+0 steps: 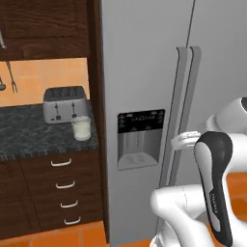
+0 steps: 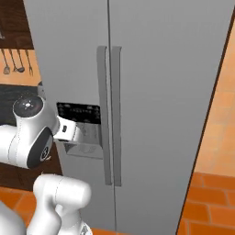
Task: Grab a lemon wedge from the fridge and one ice cube from the ice bowl, and put them in the glass of lemonade.
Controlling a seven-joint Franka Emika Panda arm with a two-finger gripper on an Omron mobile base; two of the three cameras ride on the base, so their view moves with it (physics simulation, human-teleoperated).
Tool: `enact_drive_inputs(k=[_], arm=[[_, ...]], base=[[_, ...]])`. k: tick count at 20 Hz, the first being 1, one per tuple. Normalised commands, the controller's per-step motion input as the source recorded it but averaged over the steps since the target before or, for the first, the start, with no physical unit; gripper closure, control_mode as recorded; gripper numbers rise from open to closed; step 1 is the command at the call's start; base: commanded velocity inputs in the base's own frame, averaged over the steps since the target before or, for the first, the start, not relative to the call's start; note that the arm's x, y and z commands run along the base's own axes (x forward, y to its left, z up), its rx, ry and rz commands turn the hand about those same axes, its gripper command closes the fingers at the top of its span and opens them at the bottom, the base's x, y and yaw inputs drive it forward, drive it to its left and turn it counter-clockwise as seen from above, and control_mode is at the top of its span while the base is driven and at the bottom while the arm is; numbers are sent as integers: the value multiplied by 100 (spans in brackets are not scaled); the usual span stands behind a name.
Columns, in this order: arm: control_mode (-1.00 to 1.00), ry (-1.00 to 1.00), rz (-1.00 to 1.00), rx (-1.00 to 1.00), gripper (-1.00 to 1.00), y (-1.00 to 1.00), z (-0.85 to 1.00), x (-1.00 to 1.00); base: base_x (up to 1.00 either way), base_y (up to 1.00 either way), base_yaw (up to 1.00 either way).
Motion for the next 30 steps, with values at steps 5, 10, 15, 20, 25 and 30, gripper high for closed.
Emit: enact_drive_inputs(k=[5,10,15,20,25,30], arm=[[100,0,0,0,-100,0,0,0],[100,0,0,0,-100,0,0,0],[100,0,0,0,-100,0,0,0],[100,0,0,0,-100,0,0,0],[100,0,0,0,-100,0,0,0],[-100,0,0,0,-100,-4,0,9]], base=[[-38,-39,0],[-30,-43,0],[-35,-28,0],[-29,0,0],[-22,1,0],[0,0,0]])
